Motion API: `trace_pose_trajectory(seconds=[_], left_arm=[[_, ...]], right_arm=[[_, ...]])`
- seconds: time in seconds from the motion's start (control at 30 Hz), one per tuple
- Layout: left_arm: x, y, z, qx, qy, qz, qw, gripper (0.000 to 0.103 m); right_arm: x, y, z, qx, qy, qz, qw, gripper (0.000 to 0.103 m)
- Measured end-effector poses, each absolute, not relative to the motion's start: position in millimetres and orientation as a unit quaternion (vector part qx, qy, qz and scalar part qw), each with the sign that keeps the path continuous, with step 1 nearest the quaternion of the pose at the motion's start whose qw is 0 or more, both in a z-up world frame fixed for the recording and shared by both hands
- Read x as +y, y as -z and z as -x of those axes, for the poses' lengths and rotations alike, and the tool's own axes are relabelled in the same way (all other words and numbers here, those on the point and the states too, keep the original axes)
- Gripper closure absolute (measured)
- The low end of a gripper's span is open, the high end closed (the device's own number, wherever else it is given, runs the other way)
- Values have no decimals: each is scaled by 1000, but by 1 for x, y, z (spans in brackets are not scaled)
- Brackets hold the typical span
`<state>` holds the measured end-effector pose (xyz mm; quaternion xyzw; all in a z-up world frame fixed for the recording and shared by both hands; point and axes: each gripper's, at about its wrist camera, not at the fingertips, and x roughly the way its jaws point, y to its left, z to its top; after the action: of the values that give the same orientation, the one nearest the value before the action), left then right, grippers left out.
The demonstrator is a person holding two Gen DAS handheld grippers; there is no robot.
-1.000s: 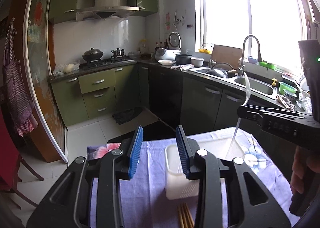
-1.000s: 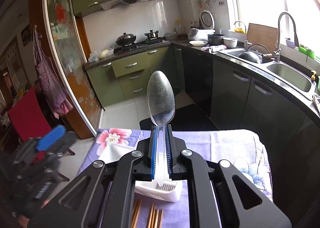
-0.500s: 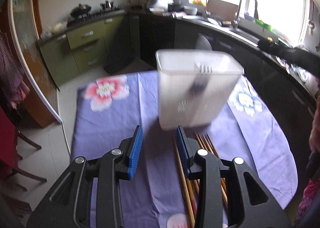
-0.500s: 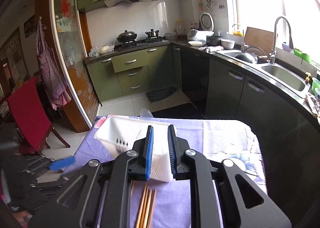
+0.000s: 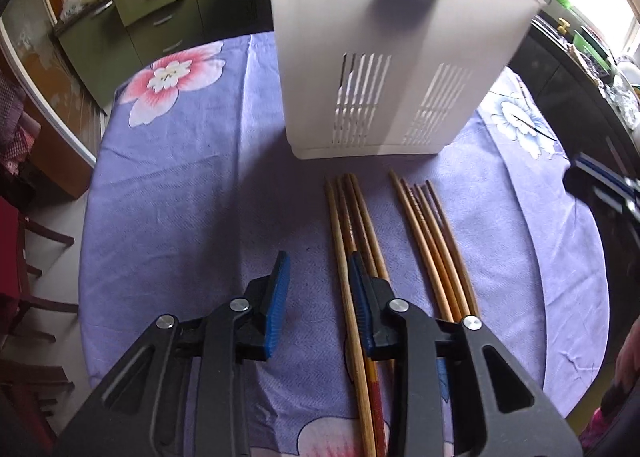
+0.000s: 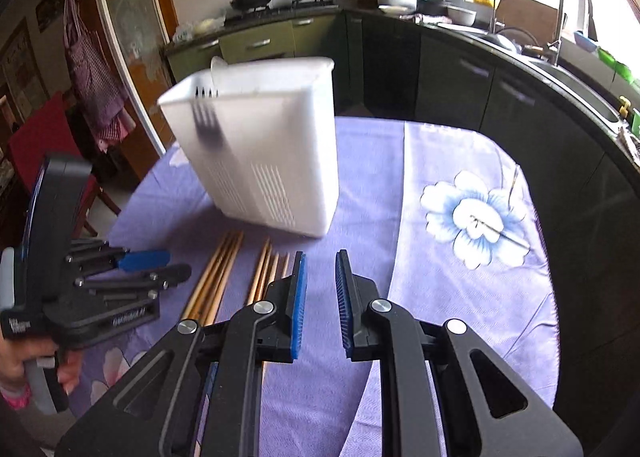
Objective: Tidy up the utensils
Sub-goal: 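Close the left gripper on one wooden chopstick while the right gripper grasps another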
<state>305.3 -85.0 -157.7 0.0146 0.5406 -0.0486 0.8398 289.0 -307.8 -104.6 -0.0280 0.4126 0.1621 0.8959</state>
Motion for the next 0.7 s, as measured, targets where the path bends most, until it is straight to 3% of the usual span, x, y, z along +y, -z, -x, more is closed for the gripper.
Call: trace_pose_trajectory(seconds=[0.2,0.53,0.7], left_arm=[[-84,171,-320,562,46,3,826,78],[-92,178,-330,569,37,-17,822,80],[-92,177,-327,576,46,-29,816,96]], right_arm=[[-310,119,-292,423,-164,28,891,83],[-305,127,-301,441,-167,39,881,83],[-286,143,-311,477,-189,45,857,83]])
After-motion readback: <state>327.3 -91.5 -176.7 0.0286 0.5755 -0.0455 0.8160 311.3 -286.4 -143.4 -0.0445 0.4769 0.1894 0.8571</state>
